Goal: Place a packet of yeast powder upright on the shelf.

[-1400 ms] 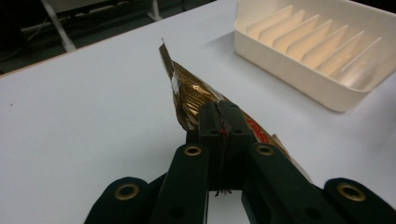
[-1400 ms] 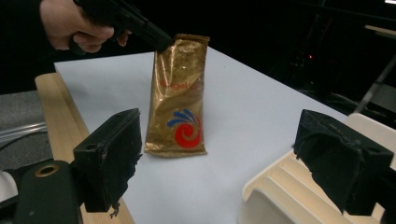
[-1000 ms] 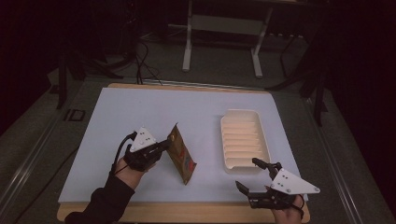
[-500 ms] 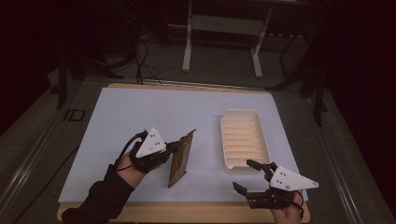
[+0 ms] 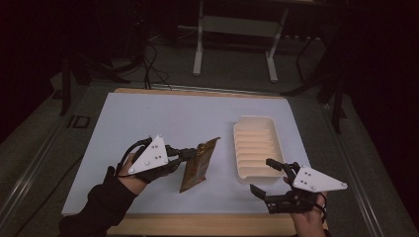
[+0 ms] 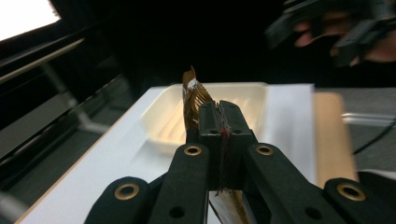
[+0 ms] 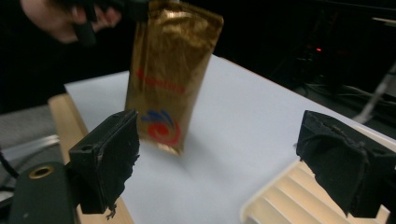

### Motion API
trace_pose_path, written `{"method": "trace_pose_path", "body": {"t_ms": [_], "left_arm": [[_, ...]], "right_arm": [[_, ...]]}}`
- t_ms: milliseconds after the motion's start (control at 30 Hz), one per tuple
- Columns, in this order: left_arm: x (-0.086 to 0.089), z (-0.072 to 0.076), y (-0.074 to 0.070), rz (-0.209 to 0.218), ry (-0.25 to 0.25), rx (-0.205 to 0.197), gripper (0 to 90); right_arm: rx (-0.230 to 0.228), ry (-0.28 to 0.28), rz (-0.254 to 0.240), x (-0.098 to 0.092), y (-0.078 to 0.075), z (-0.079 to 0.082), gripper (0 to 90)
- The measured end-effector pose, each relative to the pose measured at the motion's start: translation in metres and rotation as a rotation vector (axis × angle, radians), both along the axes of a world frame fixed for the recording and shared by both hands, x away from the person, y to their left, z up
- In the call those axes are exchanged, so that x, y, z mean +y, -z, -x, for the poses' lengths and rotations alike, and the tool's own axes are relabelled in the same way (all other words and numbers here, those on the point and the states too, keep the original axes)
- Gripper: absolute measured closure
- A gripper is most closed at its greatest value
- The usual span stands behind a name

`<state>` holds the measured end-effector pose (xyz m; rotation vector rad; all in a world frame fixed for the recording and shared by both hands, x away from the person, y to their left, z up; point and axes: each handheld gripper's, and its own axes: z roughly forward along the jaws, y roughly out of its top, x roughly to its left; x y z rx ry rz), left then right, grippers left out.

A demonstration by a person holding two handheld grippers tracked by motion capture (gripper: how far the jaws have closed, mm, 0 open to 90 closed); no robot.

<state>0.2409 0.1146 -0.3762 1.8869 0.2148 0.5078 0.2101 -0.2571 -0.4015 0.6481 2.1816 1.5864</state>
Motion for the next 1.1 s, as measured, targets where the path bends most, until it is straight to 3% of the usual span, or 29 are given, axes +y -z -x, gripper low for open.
{"method": "trace_pose_path", "body": {"t_ms": [33, 67, 167, 233, 400, 700, 933, 1100], "left_arm": [[-0.001, 0.0, 0.0, 0.011, 0.021, 0.009, 89.8], [-0.001, 0.001, -0.001, 0.017, 0.03, 0.006, 89.8], [-0.002, 0.003, -0.002, 0.032, 0.068, 0.009, 89.8], [-0.003, 0.004, -0.002, 0.046, 0.101, 0.008, 89.8], [0.001, 0.003, -0.004, 0.1, 0.145, 0.019, 89.8], [-0.001, 0.009, -0.009, 0.12, 0.197, 0.008, 89.8], [-0.004, 0.011, -0.01, 0.156, 0.253, 0.031, 89.8], [-0.008, 0.012, -0.008, 0.144, 0.264, 0.032, 89.8]], "right_arm": [[0.03, -0.039, -0.025, 0.003, -0.005, -0.003, 11.6], [0.053, -0.046, -0.021, 0.006, -0.007, -0.004, 11.0], [0.069, -0.093, -0.01, 0.015, -0.011, -0.008, 10.2], [0.091, -0.114, -0.028, 0.02, -0.013, -0.011, 10.2], [0.083, -0.165, -0.028, 0.033, -0.016, -0.015, 10.2], [0.096, -0.201, -0.04, 0.045, -0.02, -0.027, 12.8], [0.088, -0.254, -0.041, 0.054, -0.022, -0.027, 13.6], [0.111, -0.296, -0.04, 0.059, -0.019, -0.029, 15.1]]}}
